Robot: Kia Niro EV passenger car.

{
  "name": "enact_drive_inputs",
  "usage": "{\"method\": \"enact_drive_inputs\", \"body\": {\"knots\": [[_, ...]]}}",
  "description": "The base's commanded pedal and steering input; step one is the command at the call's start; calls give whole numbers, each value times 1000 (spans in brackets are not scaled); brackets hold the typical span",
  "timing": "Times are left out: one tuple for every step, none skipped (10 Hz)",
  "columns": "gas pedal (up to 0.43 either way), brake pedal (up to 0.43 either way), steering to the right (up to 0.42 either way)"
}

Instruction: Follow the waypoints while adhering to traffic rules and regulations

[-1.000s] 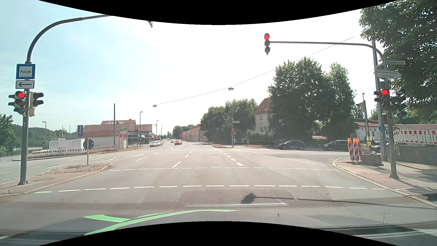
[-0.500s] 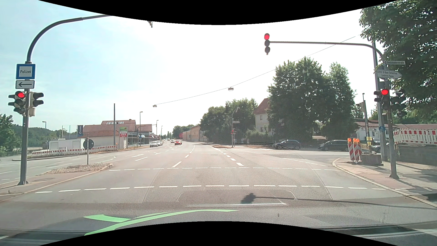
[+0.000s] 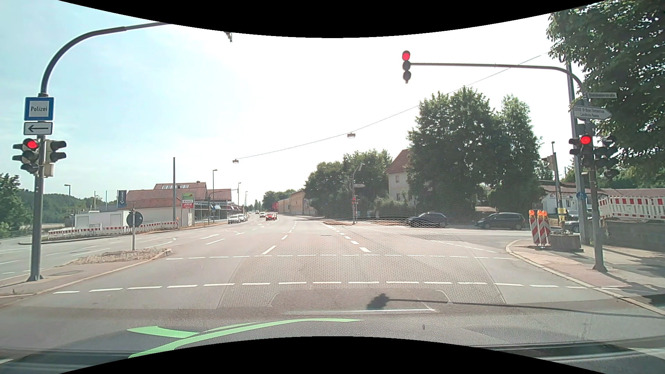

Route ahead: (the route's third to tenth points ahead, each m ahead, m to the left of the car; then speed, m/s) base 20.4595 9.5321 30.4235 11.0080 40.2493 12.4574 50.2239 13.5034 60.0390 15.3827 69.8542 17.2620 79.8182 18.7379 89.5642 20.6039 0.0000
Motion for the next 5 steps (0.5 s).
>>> {"method": "enact_drive_inputs", "body": {"knots": [[0,341,-12],[0,341,-12],[0,341,-12],[0,341,-12],[0,341,-12]]}}
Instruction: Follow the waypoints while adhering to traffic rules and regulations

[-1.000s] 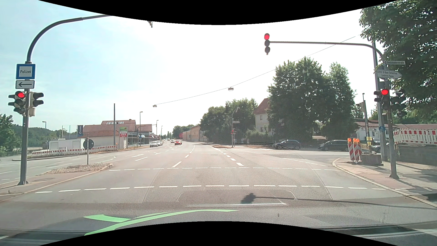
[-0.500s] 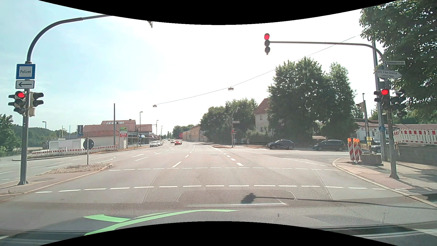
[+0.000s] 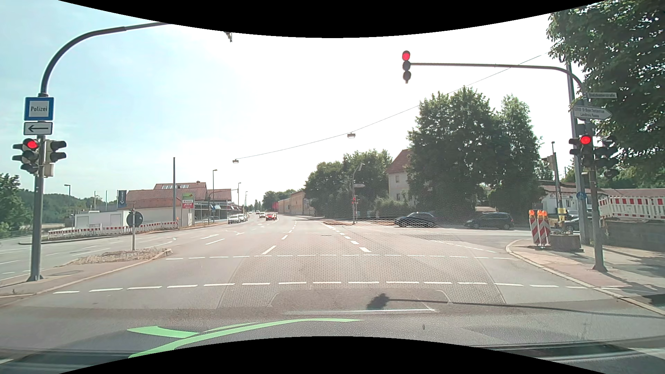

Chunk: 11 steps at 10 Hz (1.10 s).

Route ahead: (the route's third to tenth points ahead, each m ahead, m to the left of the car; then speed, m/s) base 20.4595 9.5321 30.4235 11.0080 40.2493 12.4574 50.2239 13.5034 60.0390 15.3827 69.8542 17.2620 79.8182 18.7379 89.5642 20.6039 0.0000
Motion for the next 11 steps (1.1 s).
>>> {"method": "enact_drive_inputs", "body": {"knots": [[0,341,-12],[0,341,-12],[0,341,-11],[0,341,-11],[0,341,-12],[0,341,-12],[0,341,-11],[0,341,-11],[0,341,-12],[0,341,-12],[0,341,-12]]}}
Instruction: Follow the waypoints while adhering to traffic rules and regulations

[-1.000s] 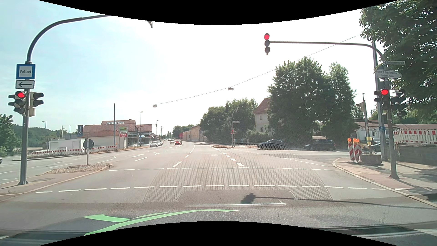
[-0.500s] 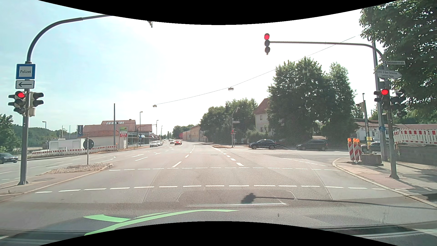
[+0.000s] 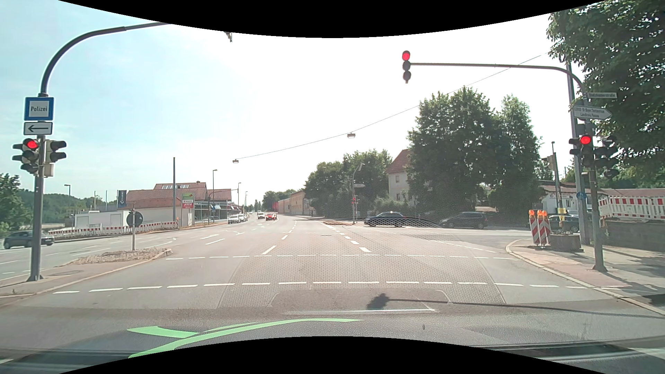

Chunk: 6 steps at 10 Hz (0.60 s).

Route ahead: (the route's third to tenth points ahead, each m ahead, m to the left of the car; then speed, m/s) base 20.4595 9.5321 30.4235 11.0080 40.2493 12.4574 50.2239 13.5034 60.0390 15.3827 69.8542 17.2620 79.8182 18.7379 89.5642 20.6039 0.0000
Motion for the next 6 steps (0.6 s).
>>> {"method": "enact_drive_inputs", "body": {"knots": [[0,341,-12],[0,341,-12],[0,341,-12],[0,341,-12],[0,341,-11],[0,341,-12]]}}
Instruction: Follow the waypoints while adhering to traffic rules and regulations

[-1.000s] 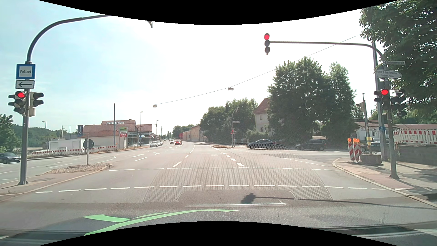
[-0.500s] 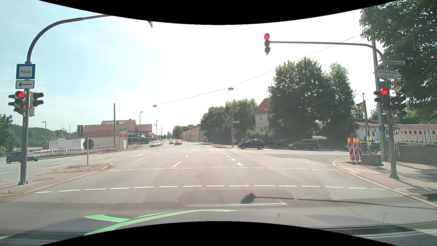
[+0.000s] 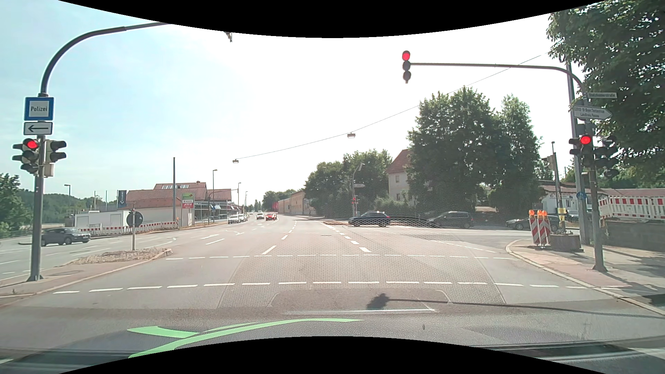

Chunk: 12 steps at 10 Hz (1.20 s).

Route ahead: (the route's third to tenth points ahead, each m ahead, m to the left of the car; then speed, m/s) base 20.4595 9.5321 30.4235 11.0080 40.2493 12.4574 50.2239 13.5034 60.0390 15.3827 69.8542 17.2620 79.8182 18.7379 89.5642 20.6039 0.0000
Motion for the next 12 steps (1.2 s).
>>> {"method": "enact_drive_inputs", "body": {"knots": [[0,341,-12],[0,341,-12],[0,341,-12],[0,341,-12],[0,341,-11],[0,341,-12],[0,341,-12],[0,341,-12],[0,341,-12],[0,341,-12],[0,341,-12],[0,341,-12]]}}
